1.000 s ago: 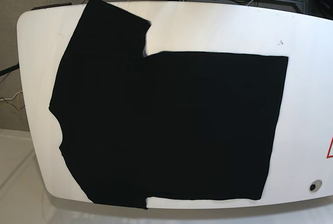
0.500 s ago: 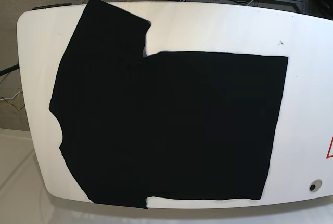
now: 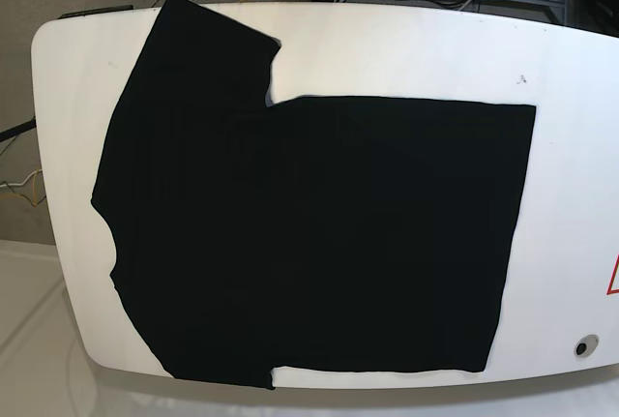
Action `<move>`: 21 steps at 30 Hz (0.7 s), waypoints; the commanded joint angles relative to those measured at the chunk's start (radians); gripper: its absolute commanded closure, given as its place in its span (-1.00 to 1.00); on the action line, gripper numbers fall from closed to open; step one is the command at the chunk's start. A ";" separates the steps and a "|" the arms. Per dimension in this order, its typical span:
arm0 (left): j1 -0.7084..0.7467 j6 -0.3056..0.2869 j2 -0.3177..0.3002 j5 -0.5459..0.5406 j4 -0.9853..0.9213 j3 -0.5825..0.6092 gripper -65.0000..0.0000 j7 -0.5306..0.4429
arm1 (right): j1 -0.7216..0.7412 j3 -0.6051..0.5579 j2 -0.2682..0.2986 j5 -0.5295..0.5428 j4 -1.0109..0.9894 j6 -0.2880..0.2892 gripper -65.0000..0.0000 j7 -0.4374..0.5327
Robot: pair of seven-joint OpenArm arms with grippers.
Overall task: Fold the T-shirt properly
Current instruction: 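Move both grippers down toward the collar edge of the black T-shirt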
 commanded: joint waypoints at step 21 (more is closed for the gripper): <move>0.198 0.009 -0.002 -0.019 0.390 -0.176 0.99 -0.012 | -0.171 0.067 0.027 0.274 0.600 0.119 1.00 -0.175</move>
